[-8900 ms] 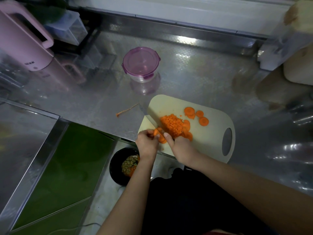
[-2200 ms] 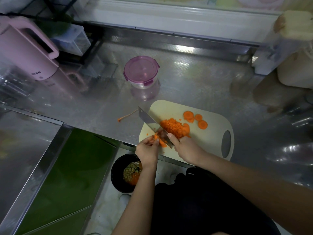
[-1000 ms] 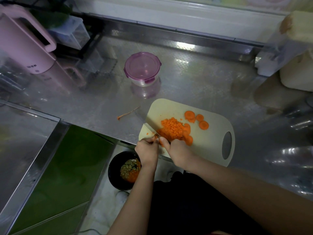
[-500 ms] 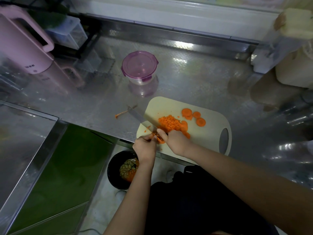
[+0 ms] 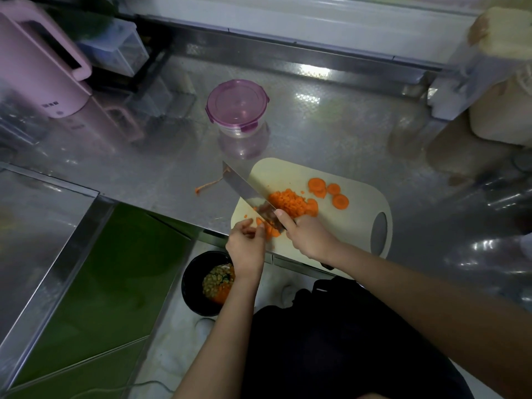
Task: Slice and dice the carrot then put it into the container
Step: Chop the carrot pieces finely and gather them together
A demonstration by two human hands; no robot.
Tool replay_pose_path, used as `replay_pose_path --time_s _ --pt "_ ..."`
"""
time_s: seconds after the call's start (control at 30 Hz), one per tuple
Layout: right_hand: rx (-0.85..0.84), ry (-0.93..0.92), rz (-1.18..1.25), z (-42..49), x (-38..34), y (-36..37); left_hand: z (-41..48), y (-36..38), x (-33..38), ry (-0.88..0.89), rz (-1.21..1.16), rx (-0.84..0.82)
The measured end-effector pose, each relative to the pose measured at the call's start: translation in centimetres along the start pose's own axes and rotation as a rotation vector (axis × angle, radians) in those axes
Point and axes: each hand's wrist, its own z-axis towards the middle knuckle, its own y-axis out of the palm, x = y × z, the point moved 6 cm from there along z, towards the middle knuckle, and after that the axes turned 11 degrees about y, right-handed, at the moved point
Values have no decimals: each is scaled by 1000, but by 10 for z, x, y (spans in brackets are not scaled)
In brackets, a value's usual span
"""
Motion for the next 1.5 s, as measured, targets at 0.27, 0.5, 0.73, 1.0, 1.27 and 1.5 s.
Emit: replay_pose_path --time_s 0.27,0.5,0.73,1.0,1.27,1.5 --pt "30 16 27 -5 7 -4 8 5 2 99 75 -99" --pt "32 54 26 -5 15 -2 4 10 3 168 194 -197" --pt "12 44 61 -8 12 2 2 -3 -6 145 113 -50" --pt "30 28 33 -8 9 1 8 9 -6 142 114 -167" --pt "31 48 19 -9 5 3 7 5 -6 36 128 -120" --pt "23 53 -67 -6 6 8 7 5 0 -62 235 -118"
